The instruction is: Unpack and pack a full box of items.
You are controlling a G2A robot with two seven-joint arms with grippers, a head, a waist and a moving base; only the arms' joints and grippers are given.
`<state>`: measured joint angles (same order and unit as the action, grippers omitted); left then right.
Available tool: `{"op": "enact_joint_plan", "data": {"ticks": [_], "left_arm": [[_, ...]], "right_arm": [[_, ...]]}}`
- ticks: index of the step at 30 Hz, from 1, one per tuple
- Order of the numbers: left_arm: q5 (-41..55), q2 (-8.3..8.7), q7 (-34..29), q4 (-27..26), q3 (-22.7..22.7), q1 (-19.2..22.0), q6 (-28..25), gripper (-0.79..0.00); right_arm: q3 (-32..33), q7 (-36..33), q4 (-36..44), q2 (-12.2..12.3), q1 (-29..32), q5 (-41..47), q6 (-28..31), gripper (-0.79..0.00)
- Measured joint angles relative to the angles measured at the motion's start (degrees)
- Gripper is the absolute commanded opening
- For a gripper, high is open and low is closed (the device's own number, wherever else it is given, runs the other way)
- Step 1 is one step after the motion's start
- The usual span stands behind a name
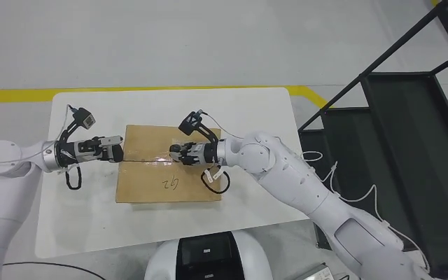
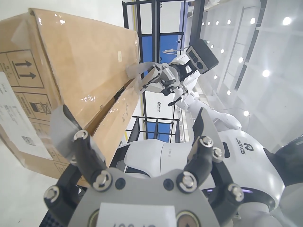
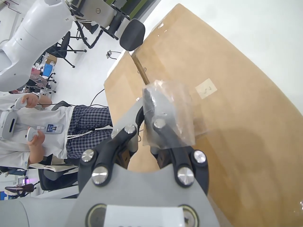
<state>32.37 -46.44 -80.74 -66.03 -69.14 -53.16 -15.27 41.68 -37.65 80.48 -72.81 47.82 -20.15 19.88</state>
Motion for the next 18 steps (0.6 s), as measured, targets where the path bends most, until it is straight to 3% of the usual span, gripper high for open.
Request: {"op": "enact_joint_plan", "data": {"ticks": [16,18], "left_arm": [[-0.1,-0.11,0.0,0.0,-0.9,-0.4,-0.4,0.0],[-0.2,-0.11,0.1,-0.1,-1.1,-0.5,-0.4,0.0]], "right_arm": [[-3.5,2.6,-5.5,-2.7,-2.6,-3.9,-1.6,-0.785],[-3.8,2.8,-5.8,-2.9,-2.7,-4.5,-1.9,-0.283]]}}
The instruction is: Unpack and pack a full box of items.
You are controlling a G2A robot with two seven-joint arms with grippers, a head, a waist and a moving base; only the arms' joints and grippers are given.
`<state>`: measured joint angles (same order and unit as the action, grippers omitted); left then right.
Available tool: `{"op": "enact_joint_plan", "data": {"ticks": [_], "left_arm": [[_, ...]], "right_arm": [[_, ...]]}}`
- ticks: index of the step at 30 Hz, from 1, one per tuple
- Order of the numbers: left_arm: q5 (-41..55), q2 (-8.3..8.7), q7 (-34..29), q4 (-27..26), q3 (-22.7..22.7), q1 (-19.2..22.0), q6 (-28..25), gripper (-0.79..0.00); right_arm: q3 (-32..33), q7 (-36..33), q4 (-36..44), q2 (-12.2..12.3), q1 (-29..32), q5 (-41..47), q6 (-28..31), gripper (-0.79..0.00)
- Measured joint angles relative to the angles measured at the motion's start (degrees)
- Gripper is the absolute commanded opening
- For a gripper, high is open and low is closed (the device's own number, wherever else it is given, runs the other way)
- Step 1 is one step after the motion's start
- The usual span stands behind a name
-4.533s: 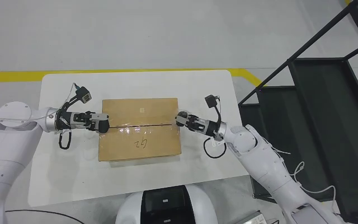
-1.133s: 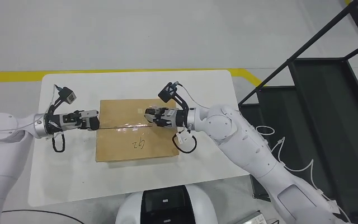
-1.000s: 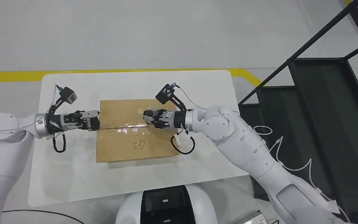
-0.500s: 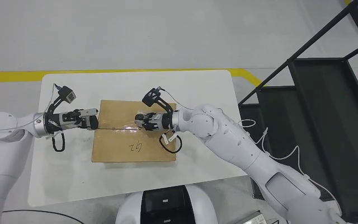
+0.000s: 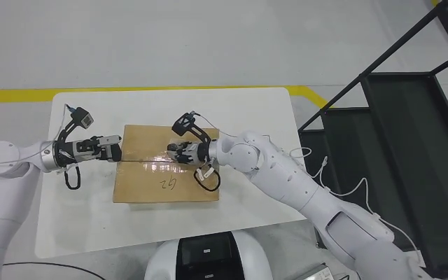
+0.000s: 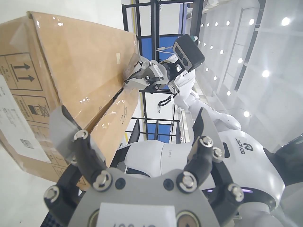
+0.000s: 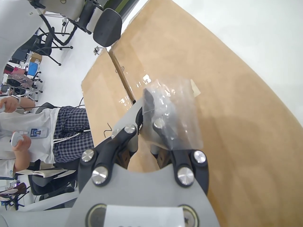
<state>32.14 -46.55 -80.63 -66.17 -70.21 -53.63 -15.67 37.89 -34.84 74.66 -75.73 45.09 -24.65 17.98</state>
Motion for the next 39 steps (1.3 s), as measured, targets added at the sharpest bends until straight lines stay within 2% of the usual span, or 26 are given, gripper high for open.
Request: {"op": "enact_joint_plan", "data": {"ticks": [1,8,16,25,28,33,39], "left_arm": [[-0.1,0.0,0.0,-0.1,-0.1,0.0,0.0,0.0],[0.2,-0.04,0.8,-0.8,-0.6,-0.4,0.0,0.0],[2.8,0.16,2.9,-1.0,-3.3,-1.7,-1.4,0.0],[1.0,0.55,11.6,-0.2,-6.8,-4.6,-1.9,0.0],[-0.2,0.62,14.4,-0.4,-7.4,-5.6,-1.6,0.0],[-1.2,0.61,15.4,-1.2,-7.8,-6.6,-1.1,0.0],[-1.7,0.51,16.0,-2.4,-8.0,-7.0,-0.9,0.0]], "right_arm": [[-0.1,0.0,-0.1,-0.1,0.0,-0.2,-0.1,0.0],[-0.2,-0.5,0.0,-0.7,-0.2,-0.6,0.2,0.0],[1.2,-2.2,5.7,-0.3,0.8,-2.9,0.8,0.0],[2.2,-5.3,10.5,0.0,1.5,-5.3,0.0,0.0],[2.1,-7.6,11.5,0.0,1.1,-7.0,-1.4,0.0],[2.3,-10.9,12.5,0.0,1.1,-8.7,-4.2,0.0],[3.5,-11.3,14.8,0.4,2.6,-11.4,-6.2,0.0]]}}
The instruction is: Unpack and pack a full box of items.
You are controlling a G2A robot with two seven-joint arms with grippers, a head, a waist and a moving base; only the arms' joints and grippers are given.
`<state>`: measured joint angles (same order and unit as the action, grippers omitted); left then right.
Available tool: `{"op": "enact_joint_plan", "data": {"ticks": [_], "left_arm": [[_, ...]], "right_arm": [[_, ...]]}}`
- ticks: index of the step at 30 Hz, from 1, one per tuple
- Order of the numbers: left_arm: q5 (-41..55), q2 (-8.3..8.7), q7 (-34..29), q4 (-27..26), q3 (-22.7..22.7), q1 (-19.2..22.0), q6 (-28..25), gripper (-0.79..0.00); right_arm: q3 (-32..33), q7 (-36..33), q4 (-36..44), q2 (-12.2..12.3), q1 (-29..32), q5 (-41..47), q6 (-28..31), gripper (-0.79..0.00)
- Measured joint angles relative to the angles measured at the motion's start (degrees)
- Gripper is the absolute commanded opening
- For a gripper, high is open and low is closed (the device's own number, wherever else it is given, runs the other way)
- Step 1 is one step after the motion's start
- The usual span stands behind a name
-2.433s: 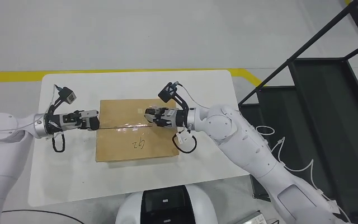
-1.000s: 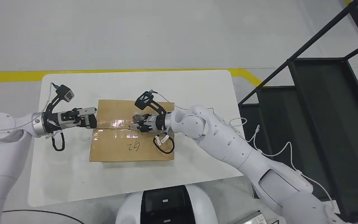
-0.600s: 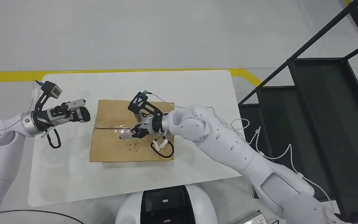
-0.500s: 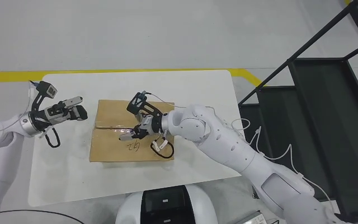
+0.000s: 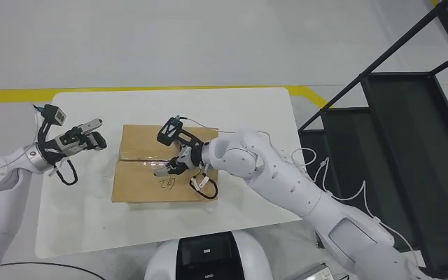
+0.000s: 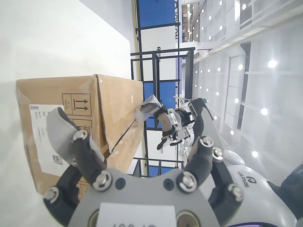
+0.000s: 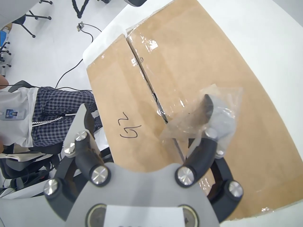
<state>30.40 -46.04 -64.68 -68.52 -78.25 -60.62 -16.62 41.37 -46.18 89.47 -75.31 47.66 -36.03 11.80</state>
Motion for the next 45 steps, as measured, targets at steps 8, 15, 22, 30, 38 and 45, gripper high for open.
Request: {"op": "enact_joint_plan", "data": {"ticks": [8,15,22,30,38,45], "left_arm": [[-0.9,-0.23,-0.1,-0.7,0.3,0.1,0.4,0.0],[-1.2,-0.37,-0.3,-0.8,0.2,0.0,0.2,0.0],[-1.3,-0.4,-0.8,-0.7,-0.4,0.2,0.8,0.0],[-1.3,-0.65,-2.1,-0.1,0.0,1.1,0.9,0.0],[-1.4,-0.88,-2.8,0.8,0.3,1.9,0.6,0.0],[-1.3,-1.23,-3.5,1.8,1.0,2.8,0.1,0.0]], "right_arm": [[4.0,1.6,6.2,1.5,4.5,-5.1,-0.3,0.0],[2.0,2.2,6.3,1.0,3.9,-7.5,2.5,0.0],[-0.1,5.5,6.7,0.3,2.3,-15.1,1.3,0.0],[0.0,6.0,9.6,0.3,3.1,-22.5,0.0,0.0],[-0.3,5.9,11.6,0.2,4.0,-27.8,0.5,0.0],[0.7,7.6,15.3,0.6,6.5,-35.5,-1.1,0.0]]}}
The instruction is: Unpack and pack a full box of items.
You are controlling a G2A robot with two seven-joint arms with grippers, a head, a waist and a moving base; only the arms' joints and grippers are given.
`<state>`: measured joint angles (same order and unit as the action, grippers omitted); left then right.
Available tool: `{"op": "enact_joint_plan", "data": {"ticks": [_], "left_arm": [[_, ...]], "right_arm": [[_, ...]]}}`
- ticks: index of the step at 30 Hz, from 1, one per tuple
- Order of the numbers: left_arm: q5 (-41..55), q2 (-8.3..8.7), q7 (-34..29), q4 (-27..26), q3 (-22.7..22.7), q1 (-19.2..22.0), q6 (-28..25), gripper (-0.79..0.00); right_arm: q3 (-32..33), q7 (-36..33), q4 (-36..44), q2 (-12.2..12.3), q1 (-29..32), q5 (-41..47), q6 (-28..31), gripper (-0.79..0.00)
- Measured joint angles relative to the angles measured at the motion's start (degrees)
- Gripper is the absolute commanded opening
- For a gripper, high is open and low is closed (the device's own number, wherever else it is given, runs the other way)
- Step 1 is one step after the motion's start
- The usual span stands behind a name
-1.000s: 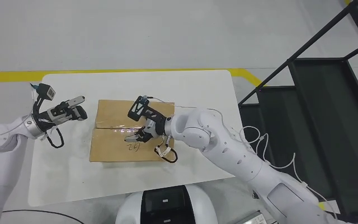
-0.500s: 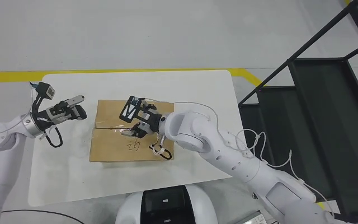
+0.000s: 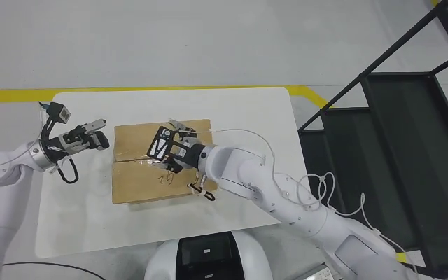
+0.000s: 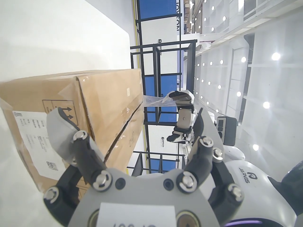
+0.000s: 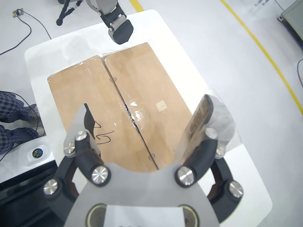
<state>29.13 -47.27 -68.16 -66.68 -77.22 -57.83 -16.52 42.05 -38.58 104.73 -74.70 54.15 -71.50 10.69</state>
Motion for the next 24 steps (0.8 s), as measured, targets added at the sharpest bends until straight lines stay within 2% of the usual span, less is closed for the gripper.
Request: {"op": "enact_joint_plan", "data": {"ticks": [3,10,15,21,24], "left_arm": [[0.9,-0.21,-0.3,0.1,0.3,0.3,-0.4,0.0],[10.3,-0.51,-4.2,-2.1,-1.8,-2.0,-4.7,0.0],[12.1,-0.25,-8.6,-5.2,-2.9,-3.4,-3.5,0.0],[11.5,-0.34,-9.1,-5.9,-2.8,-3.4,-2.6,0.0],[10.5,-0.5,-9.1,-6.0,-2.1,-2.7,-1.9,0.0]], "right_arm": [[2.2,0.0,1.2,0.2,1.9,2.1,-0.9,0.0],[10.3,-0.1,1.2,1.1,5.2,17.4,3.1,0.0],[15.5,-1.4,0.2,1.8,7.1,26.4,5.7,0.0],[17.7,-8.3,-4.5,2.2,6.6,38.8,8.9,0.0],[18.1,-9.3,-6.3,2.3,6.1,42.7,11.1,0.0]]}}
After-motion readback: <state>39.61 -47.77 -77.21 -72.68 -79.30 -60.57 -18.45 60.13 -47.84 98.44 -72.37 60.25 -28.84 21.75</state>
